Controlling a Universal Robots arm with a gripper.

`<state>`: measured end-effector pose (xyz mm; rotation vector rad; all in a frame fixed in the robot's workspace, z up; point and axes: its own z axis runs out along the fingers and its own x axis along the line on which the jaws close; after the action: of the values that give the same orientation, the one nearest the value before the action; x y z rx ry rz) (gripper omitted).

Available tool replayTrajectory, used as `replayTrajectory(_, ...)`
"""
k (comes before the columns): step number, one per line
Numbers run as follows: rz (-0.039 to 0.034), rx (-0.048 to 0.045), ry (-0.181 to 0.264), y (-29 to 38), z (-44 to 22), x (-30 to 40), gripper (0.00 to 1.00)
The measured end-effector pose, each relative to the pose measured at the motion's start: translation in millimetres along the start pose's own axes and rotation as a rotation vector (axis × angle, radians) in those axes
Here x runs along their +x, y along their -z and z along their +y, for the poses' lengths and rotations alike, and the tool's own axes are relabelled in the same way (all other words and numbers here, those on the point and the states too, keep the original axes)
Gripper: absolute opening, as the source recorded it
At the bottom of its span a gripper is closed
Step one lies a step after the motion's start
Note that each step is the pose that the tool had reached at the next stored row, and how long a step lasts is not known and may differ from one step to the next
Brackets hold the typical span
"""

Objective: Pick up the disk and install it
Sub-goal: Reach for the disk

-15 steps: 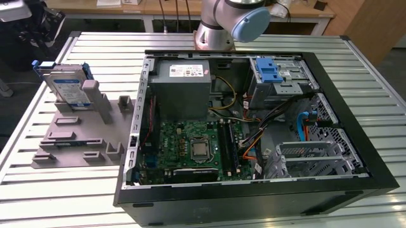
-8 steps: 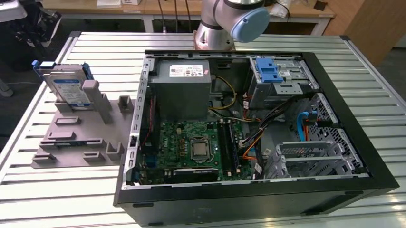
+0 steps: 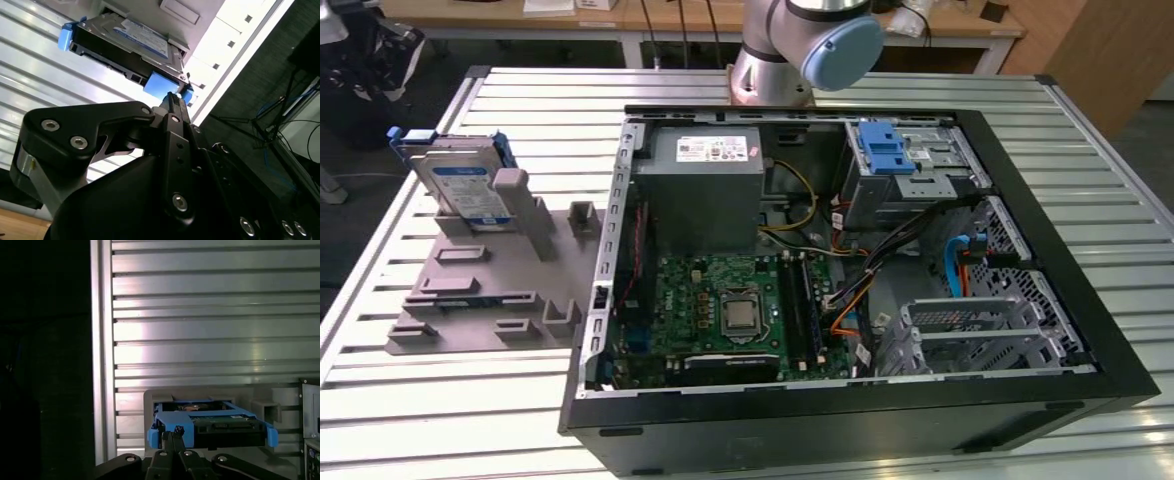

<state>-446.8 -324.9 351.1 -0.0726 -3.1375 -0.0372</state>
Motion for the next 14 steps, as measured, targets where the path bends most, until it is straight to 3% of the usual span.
replayTrajectory(14,0.0002,0.0001,0.0,0.0,0.1,-5.8,0.11)
